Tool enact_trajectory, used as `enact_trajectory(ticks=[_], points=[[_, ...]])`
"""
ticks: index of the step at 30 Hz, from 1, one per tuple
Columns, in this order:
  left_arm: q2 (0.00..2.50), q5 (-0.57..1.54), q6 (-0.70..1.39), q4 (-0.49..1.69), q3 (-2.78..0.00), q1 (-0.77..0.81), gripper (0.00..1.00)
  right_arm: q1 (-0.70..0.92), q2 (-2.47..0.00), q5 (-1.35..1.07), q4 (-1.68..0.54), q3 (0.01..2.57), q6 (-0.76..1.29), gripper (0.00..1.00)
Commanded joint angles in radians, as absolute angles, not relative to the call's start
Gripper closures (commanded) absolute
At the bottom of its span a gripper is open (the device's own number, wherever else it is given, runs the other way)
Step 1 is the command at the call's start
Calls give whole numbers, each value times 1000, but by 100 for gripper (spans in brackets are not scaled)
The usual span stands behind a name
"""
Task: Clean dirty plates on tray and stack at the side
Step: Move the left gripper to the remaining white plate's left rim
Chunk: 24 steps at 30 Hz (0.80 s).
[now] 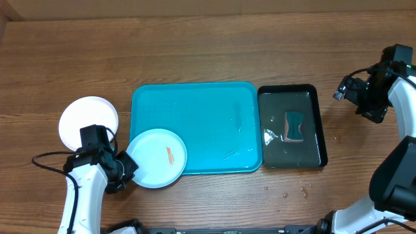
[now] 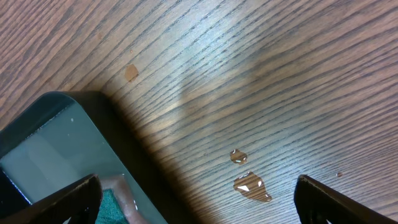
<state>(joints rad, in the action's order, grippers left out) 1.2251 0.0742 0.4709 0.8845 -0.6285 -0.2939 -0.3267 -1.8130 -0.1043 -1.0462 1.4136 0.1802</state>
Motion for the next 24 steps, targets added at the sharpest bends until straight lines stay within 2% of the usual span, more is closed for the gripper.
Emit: enact_trajectory(ticks=[1,7,12,19,24], points=[[1229,119,479,869,-618,-291,96,-330,-1802,-106,-1041,1427,183,0],[1229,256,479,855,-653,-290,96,-330,-1802,-106,-1041,1427,183,0],[1229,262,479,868,-730,-238,96,-330,-1802,-106,-1041,1427,183,0],[1264,199,579,916,-890,-42,96,-330,-1802,-106,-1041,1427,183,0],[1353,199,684,870,-932,96,96,-330,-1802,-106,-1041,1427,183,0]])
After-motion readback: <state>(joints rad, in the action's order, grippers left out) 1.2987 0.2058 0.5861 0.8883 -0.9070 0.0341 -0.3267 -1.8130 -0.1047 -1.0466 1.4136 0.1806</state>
